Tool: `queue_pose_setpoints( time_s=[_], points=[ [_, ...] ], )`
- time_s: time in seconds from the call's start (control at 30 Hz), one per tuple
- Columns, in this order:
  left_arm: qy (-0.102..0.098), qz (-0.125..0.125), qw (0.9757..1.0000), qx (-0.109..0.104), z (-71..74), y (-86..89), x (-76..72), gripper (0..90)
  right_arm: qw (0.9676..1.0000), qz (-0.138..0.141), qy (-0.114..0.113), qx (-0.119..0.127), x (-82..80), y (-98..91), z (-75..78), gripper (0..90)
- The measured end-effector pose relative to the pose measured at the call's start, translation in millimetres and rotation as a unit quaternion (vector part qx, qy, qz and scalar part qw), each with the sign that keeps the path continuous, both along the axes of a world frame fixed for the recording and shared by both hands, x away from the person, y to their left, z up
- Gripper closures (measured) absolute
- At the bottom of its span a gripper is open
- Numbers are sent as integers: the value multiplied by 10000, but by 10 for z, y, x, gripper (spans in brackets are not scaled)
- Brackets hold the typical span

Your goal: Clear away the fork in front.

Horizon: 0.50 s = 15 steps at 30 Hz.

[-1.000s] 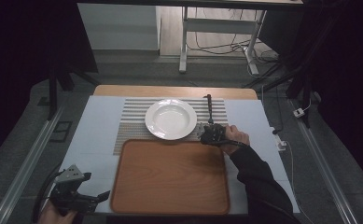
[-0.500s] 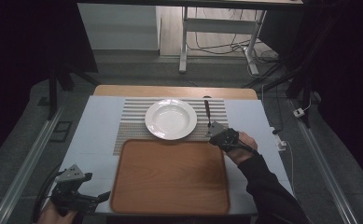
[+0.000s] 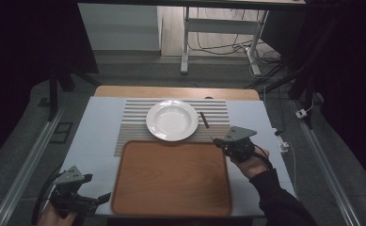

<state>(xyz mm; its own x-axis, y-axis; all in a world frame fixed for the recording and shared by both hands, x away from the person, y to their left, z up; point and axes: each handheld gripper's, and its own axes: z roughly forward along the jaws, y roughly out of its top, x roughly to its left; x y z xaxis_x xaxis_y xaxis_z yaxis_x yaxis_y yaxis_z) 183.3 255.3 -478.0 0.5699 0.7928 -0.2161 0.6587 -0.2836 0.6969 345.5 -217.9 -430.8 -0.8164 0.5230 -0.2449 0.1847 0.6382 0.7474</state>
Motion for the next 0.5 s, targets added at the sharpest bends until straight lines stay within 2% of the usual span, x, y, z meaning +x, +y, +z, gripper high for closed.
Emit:
queue_pose_setpoints(
  time_s=[0.17,0.33,0.5],
  points=[
    [17,-19,10000,29,-1,-9,3,9,9994,161,165,249,-128,-40,20,900],
    [16,-8,10000,16,0,-4,3,10,9987,295,236,330,-229,-38,33,900],
    [48,-46,10000,24,-2,-13,5,11,9969,551,354,432,-362,-17,43,900]
  ],
)
